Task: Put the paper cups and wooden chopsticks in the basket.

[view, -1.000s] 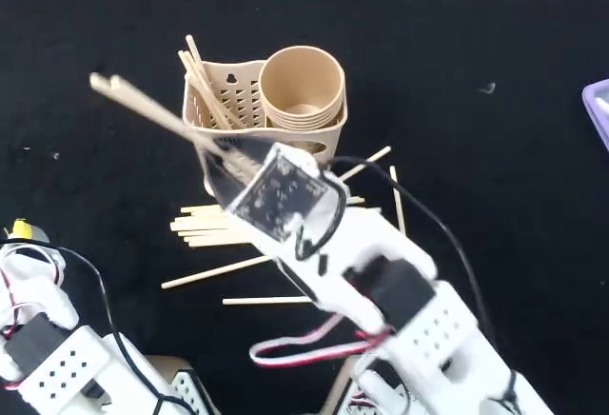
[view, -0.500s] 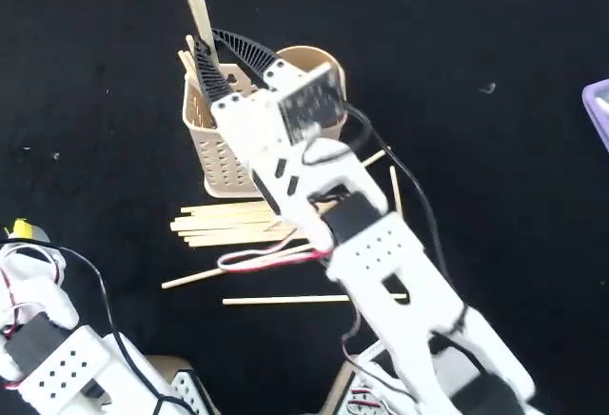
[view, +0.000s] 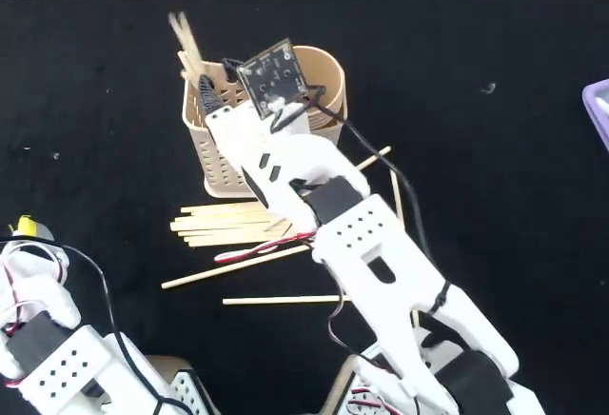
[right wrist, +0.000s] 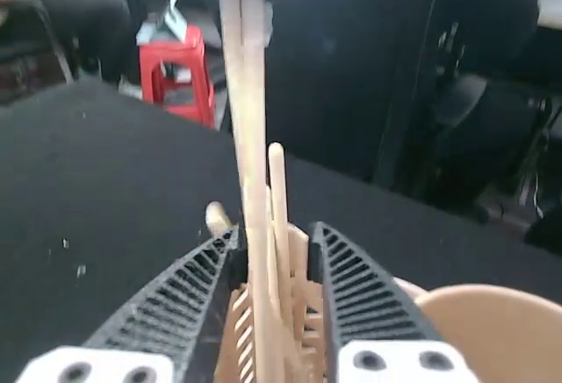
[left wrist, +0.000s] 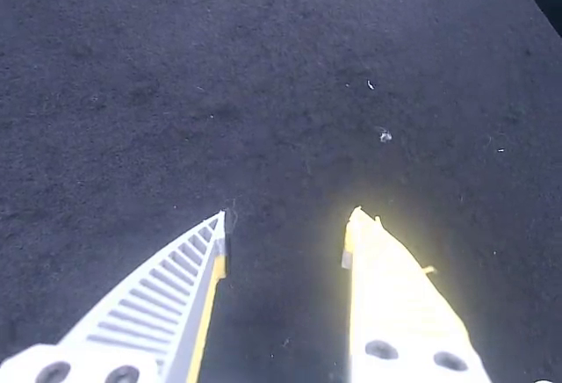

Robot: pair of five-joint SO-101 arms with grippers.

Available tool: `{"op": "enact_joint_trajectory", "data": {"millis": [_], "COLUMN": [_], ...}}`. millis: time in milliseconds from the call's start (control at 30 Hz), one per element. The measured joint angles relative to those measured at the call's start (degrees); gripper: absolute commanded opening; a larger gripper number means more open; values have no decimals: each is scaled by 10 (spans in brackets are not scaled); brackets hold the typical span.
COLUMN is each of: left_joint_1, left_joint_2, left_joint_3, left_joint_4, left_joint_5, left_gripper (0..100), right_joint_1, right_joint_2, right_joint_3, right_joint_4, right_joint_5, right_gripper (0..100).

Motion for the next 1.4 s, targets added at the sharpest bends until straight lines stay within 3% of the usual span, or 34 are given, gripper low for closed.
{"op": "enact_joint_trajectory", "data": {"millis": [333,500,667,800,1000,1133,1400], "left_joint_1": [2,2,2,2,2,2,2], "left_joint_2": [0,0,0,0,0,0,0], "left_joint_3": [0,0,0,0,0,0,0], "left_joint_4": [0,0,0,0,0,0,0], "left_joint_5": [0,0,0,0,0,0,0], "left_gripper": [223,223,223,223,223,223,223], "right_joint_1": [0,0,0,-7,-65,-84,-84], "right_joint_2": [-188,-298,-348,-347,-346,-332,-195], "right_joint_3": [-50,-51,28,183,396,411,404], "right_joint_4": [239,434,593,590,462,440,367], "right_joint_5": [4,94,211,285,353,357,379], "right_gripper": [59,68,175,212,222,302,314]}}
